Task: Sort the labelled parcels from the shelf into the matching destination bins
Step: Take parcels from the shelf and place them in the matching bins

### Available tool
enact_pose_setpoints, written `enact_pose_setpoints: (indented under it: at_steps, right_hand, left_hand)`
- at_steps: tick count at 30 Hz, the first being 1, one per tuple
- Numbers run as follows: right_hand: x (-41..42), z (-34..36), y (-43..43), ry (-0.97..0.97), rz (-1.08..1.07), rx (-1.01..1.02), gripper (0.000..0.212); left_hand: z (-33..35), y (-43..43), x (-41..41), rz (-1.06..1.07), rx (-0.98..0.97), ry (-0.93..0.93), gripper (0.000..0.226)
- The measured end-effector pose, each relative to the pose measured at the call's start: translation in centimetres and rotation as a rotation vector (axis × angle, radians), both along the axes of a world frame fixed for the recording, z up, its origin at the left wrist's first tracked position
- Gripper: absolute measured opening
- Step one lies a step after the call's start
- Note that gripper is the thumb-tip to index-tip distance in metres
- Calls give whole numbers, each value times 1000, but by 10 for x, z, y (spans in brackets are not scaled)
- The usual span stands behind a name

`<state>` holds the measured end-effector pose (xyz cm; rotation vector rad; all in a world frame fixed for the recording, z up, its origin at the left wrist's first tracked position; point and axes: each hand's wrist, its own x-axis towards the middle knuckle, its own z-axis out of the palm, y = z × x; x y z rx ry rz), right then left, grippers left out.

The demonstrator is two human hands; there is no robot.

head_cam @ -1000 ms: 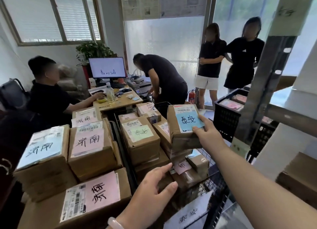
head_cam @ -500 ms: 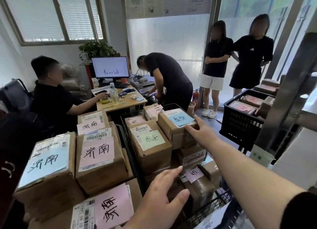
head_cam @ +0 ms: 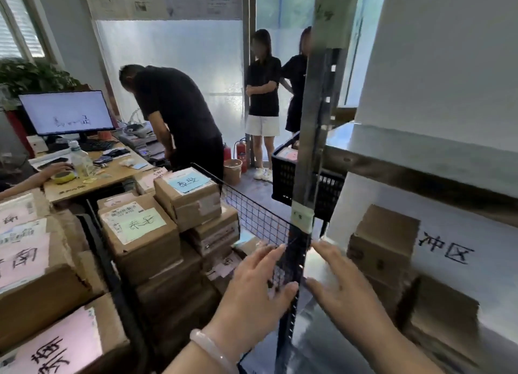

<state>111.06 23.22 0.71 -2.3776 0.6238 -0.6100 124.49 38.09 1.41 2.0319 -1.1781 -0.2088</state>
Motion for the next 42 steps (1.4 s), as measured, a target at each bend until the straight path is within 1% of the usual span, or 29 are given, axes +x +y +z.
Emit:
enact_pose_setpoints:
  at_steps: [4, 8, 10, 13, 15, 17, 19, 21, 23, 24, 29, 32, 35, 38, 40, 42]
  right_hand:
    - [-66, -4, -24, 70, -185, -68, 68]
    - [-119, -15, -51, 69, -346, -32, 69]
    - [-141, -28, -67, 140, -436, -1, 73]
    - [-162, -50, -88, 310, -547, 57, 87]
    - [-166, -65, -101, 472, -542, 2, 93]
    - [-162, -77, -112, 566, -490, -44, 93]
    - [-159, -88, -122, 627, -435, -33, 90]
    - [-162, -100, -130, 659, -385, -36, 79]
    - [-172, -115, -136, 631, -358, -88, 64]
    - [-177, -121, -139, 603, -351, -104, 60]
    - [-204, -132, -145, 493, -303, -146, 55]
    - [-218, -125, -143, 287, -331, -65, 52]
    - [-235, -115, -139, 29, -428, 115, 49]
    - [-251, -101, -137, -113, -512, 254, 43]
    - [-259, -90, -132, -151, -485, 250, 43]
    - [-264, -78, -126, -158, -407, 157, 48]
  left_hand:
    - [-9, -46, -40, -145, 25, 30, 67]
    - [-17, -83, -73, -222, 35, 41, 66]
    - [-21, -96, -87, -258, 45, 43, 65]
    - [-29, -108, -103, -283, 59, 58, 64]
    - [-38, -112, -113, -301, 79, 77, 64]
    - [-47, -112, -121, -315, 115, 92, 64]
    - [-55, -111, -127, -322, 159, 97, 64]
    - [-61, -110, -131, -325, 192, 101, 62]
    - [-65, -111, -135, -323, 211, 115, 61]
    - [-67, -111, -136, -316, 214, 121, 61]
    - [-71, -118, -149, -270, 211, 187, 56]
    - [-70, -123, -157, -258, 239, 219, 57]
    - [-68, -129, -165, -237, 251, 266, 56]
    - [-66, -137, -175, -234, 222, 352, 57]
    - [-62, -145, -184, -228, 206, 430, 57]
    - [-56, -153, -192, -234, 195, 521, 57]
